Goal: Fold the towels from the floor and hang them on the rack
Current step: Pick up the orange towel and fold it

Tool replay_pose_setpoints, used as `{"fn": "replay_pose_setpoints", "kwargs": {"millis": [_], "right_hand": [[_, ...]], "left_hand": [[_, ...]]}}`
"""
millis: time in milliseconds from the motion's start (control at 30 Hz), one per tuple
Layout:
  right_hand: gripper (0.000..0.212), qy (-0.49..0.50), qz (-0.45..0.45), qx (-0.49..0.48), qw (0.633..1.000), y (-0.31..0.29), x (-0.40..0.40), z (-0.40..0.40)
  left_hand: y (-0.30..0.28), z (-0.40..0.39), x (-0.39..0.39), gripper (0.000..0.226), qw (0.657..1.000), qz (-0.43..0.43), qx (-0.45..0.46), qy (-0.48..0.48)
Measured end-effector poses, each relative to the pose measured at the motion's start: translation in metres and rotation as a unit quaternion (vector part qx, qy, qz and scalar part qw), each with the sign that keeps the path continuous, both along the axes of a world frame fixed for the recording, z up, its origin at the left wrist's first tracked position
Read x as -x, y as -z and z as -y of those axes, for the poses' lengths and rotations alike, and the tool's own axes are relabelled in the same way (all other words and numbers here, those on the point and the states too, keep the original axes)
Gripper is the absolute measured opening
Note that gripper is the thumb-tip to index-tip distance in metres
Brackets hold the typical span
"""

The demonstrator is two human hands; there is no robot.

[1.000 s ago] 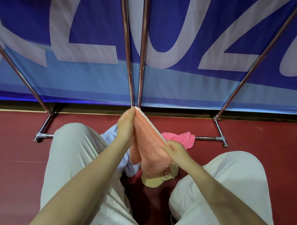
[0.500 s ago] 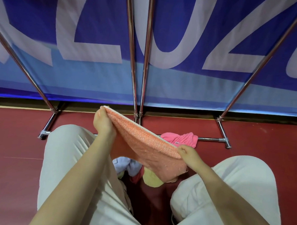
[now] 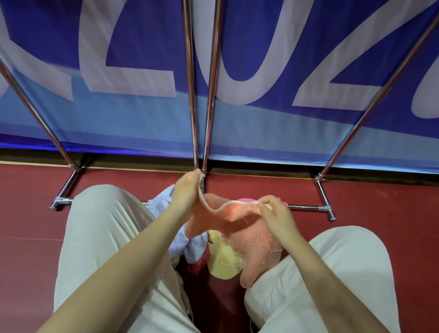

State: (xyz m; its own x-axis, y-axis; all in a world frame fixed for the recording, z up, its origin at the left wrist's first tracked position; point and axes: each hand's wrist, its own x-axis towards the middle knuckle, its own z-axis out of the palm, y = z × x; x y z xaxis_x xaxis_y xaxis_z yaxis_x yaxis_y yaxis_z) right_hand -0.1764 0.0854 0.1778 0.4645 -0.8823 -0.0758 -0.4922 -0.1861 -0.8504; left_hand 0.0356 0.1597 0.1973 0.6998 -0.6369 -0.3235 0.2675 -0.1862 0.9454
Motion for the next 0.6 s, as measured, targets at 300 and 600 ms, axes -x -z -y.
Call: {"fn": "replay_pose_setpoints", "kwargs": {"millis": [300,600], "right_hand": [[0.019,-0.034,0.096,0.034,0.994,-0.019,0.002,-0.019],[0.012,0.071,0.142,-0.01,0.987,-0.008,0.008,-0.006]], "left_hand": [[0.022,0.004,0.057,0.021,0.973,0.102,0.067,0.198],[0.031,-0.001,0.085,0.026,0.942,0.112,0.003,0.317]]}}
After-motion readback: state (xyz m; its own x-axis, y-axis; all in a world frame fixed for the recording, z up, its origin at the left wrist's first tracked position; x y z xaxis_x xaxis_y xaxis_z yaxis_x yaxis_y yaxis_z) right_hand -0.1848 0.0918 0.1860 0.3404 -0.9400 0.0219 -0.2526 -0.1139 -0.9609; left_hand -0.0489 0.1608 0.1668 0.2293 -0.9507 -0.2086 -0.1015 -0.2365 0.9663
